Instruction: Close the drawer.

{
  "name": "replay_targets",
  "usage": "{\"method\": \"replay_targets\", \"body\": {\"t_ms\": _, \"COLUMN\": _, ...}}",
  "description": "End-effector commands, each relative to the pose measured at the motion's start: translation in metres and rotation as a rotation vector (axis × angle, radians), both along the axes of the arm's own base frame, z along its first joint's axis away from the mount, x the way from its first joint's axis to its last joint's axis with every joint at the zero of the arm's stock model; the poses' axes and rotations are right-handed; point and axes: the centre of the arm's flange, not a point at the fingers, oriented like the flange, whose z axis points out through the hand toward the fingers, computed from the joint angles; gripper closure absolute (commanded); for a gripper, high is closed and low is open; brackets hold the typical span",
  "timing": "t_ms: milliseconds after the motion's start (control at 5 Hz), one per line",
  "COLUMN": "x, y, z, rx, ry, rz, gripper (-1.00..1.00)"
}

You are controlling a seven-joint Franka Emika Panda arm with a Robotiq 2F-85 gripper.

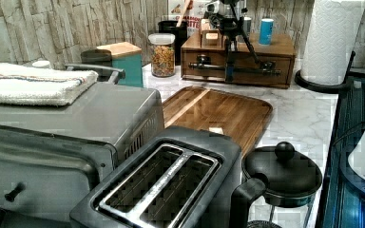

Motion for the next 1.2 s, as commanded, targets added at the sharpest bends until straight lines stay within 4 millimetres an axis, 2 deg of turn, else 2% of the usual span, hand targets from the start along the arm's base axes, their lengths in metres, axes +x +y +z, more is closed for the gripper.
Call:
{"method": "replay_targets", "body": {"t_ms": 200, "x": 0.0294, "y": -0.0954, "z": 0.1247, "rx": -0.234, "ry": -0.295, "rz": -0.093, "gripper": 1.0}}
{"method": "replay_targets", "body": {"t_ms": 1200, "x": 0.0295, "y": -0.0953, "z": 0.1247, "rx": -0.234, "ry": -0.295, "rz": -0.094, "gripper": 1.0}}
